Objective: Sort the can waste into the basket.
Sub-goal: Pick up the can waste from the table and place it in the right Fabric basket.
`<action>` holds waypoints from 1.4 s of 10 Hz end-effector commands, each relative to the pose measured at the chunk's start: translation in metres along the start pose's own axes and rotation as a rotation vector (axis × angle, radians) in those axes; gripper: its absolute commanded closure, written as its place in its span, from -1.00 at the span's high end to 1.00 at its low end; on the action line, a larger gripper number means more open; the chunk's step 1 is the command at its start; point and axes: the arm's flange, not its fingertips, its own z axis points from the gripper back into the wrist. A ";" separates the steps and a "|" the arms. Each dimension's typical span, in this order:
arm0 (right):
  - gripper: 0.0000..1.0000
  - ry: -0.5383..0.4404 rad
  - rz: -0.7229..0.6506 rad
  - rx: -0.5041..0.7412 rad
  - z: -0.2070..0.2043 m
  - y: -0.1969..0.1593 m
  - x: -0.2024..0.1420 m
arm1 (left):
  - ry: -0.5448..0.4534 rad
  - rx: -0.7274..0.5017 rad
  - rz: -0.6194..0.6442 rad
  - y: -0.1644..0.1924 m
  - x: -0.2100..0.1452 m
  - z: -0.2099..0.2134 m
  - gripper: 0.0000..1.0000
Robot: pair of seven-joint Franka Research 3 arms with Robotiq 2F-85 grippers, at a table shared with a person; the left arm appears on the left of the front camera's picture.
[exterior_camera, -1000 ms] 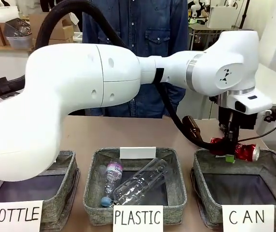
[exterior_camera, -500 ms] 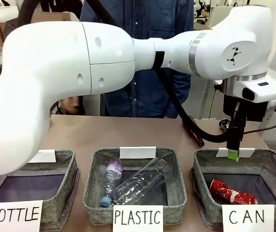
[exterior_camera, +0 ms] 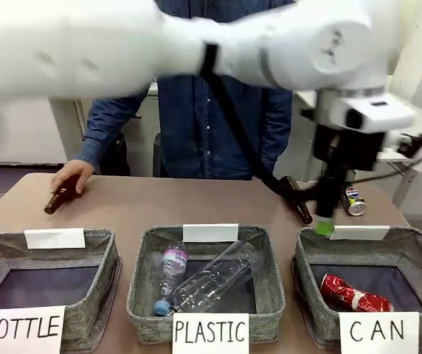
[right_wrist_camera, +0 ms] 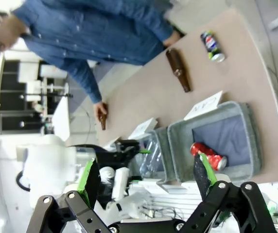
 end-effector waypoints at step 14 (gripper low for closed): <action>1.00 0.397 0.171 0.195 -0.201 0.070 -0.137 | -0.956 -0.172 1.042 -0.380 -0.485 0.055 1.00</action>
